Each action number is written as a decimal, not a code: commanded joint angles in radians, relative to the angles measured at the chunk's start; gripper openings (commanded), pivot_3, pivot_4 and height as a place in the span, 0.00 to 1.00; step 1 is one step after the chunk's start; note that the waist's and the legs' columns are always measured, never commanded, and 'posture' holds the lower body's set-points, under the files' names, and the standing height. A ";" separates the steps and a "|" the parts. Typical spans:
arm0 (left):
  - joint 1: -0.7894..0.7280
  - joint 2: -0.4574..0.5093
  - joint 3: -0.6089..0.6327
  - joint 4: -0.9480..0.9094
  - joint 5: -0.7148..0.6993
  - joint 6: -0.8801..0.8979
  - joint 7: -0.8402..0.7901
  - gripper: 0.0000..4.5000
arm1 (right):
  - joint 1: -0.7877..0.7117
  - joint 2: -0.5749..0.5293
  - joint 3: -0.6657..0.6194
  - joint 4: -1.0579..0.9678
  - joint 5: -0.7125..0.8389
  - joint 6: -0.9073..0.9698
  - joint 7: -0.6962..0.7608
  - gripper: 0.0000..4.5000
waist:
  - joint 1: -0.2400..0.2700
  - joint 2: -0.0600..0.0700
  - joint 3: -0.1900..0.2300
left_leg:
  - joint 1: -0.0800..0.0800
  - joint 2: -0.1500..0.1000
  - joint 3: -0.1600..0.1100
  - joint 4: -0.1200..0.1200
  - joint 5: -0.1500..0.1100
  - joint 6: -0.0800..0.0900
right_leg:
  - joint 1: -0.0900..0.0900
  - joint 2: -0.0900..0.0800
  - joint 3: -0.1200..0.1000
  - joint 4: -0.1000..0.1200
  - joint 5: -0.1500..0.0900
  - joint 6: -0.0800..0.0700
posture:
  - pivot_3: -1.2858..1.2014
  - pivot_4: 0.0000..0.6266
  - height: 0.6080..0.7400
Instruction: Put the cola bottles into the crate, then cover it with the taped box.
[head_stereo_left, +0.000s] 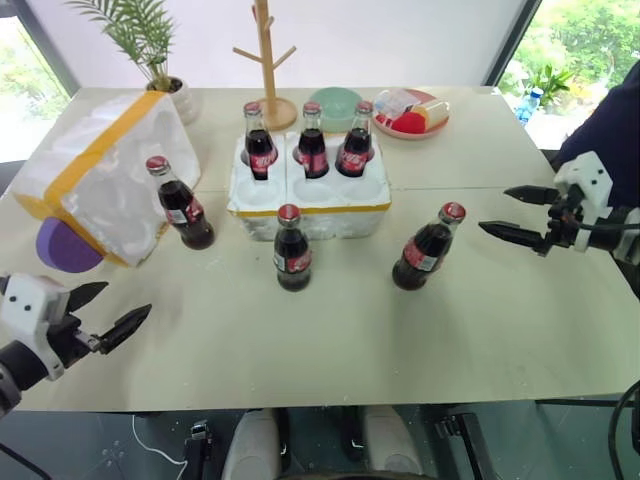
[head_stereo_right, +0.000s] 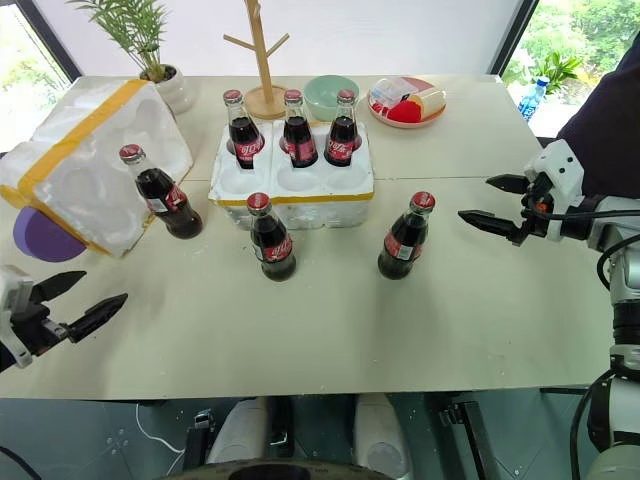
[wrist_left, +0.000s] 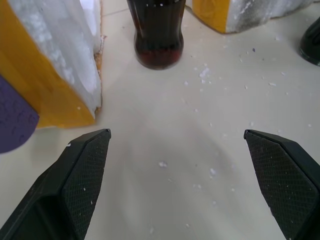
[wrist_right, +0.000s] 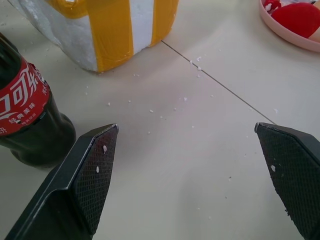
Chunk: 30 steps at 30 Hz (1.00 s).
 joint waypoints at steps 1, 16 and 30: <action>-0.007 0.011 0.000 -0.004 0.012 -0.013 -0.001 0.99 | 0.011 -0.008 -0.036 -0.020 0.009 -0.024 -0.003 1.00 | 0.000 0.000 0.000 | 0.000 0.000 0.000 0.000 0.000 0.000 | 0.000 0.000 0.000 0.000 0.000 0.000 | 0.52 0.24 1.00; -0.060 -0.025 0.003 -0.011 0.003 0.039 0.092 0.99 | -0.008 0.000 -0.035 -0.014 0.041 0.015 -0.006 1.00 | 0.000 0.000 0.000 | 0.000 0.000 0.000 0.000 0.000 0.000 | 0.000 0.000 0.000 0.000 0.001 0.001 | 0.52 0.24 1.00; -0.368 -0.050 -0.149 0.018 -0.018 0.094 0.246 0.99 | -0.417 -0.106 0.029 -0.096 0.219 0.377 0.275 1.00 | 0.001 0.003 0.001 | 0.000 0.000 -0.001 -0.001 0.000 0.000 | 0.000 0.000 -0.001 0.000 0.003 0.003 | 0.52 0.24 1.00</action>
